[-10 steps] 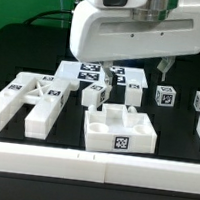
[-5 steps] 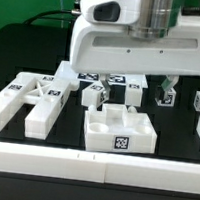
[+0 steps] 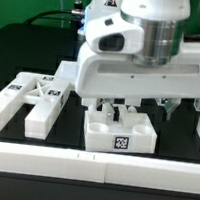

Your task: Assemble chair

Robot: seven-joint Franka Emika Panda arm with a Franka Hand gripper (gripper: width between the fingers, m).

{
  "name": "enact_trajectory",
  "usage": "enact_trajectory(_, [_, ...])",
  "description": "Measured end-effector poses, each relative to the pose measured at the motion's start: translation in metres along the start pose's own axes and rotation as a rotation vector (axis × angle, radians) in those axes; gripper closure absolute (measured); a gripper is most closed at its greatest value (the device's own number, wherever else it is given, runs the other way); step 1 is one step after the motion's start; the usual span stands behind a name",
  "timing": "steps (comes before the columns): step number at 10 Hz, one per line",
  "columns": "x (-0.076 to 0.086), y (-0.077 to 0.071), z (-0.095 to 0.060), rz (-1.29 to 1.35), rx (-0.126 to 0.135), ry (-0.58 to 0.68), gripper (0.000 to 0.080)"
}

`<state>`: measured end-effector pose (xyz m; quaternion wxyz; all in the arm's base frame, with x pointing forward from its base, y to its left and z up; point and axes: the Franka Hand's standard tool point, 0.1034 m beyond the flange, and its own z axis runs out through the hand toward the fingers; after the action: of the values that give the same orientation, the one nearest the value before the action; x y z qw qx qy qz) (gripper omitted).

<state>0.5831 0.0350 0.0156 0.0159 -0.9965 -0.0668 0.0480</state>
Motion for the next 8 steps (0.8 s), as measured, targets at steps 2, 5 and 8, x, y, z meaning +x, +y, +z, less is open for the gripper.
enact_trajectory(2, [0.0024, -0.0053, 0.0040, -0.012, 0.000, -0.003, 0.0149])
enact_trajectory(5, [0.0032, -0.0056, 0.0055, -0.016, 0.000, -0.003, 0.0273])
enact_trajectory(8, [0.0031, -0.0056, 0.0056, -0.016, 0.000, -0.004, 0.0590])
